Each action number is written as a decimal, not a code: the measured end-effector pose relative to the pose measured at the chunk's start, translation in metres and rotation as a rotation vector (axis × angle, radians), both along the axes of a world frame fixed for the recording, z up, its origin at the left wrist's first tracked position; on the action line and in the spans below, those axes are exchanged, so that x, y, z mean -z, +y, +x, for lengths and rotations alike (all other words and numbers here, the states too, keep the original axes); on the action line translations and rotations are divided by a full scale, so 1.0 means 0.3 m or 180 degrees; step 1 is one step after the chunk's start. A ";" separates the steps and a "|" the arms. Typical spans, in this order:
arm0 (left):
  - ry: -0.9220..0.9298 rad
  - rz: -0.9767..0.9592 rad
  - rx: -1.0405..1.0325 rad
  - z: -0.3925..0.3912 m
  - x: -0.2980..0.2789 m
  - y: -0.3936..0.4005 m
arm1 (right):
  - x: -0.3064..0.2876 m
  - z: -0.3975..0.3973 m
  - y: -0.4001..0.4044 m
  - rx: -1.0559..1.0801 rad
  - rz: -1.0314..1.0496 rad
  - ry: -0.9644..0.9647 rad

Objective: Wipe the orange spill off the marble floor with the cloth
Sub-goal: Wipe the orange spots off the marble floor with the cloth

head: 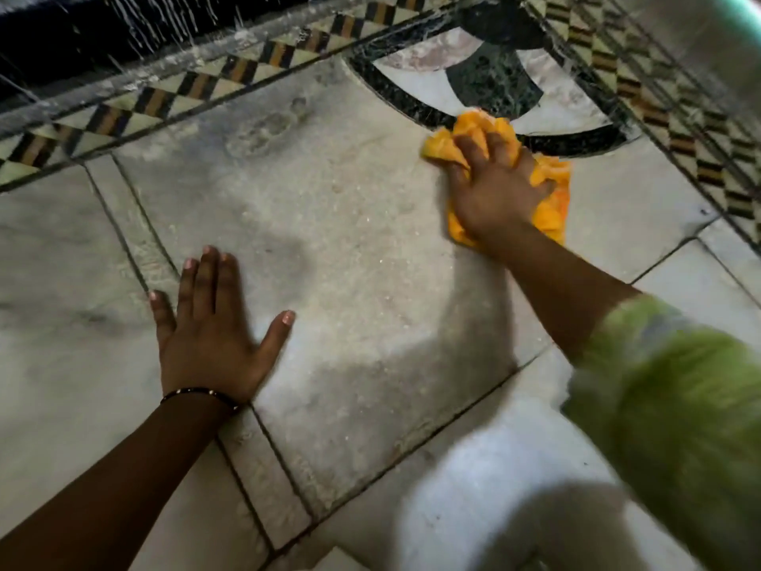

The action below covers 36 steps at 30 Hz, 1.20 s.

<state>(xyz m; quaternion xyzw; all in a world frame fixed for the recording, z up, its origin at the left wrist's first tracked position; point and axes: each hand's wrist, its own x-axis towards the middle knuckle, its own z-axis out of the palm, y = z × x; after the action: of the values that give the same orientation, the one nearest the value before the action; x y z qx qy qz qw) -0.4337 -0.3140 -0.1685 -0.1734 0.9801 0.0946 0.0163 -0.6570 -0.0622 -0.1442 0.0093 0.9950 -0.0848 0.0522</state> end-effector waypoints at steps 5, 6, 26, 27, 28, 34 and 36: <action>-0.0016 -0.0005 -0.0008 0.000 -0.001 0.006 | 0.013 0.173 -0.188 -0.1331 0.0097 0.0030; -0.0034 -0.0013 0.0018 -0.001 -0.002 0.003 | 0.011 0.269 -0.133 -0.1898 0.0173 0.0168; -0.0019 -0.0009 0.1474 -0.117 -0.002 0.347 | 0.007 0.196 0.456 -0.1237 0.0454 0.0118; -0.0035 -0.0006 0.1476 -0.122 -0.006 0.350 | 0.006 0.142 0.438 -0.0722 0.0372 0.0046; -0.0051 0.0020 0.1470 -0.124 -0.009 0.351 | 0.005 0.079 0.390 -0.0323 0.0264 -0.0015; -0.0163 0.0138 0.1430 -0.125 -0.017 0.351 | 0.025 -0.043 -0.062 -0.0950 0.0078 -0.0107; -0.0237 0.0173 0.1446 -0.129 -0.021 0.344 | 0.022 0.058 -0.046 -0.1614 0.0113 0.0052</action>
<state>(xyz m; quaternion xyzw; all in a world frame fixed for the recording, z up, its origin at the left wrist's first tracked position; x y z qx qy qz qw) -0.4723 -0.2108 -0.1623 0.0488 0.9898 0.1084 0.0780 -0.6396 -0.0758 -0.1508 -0.2403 0.9672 -0.0516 0.0636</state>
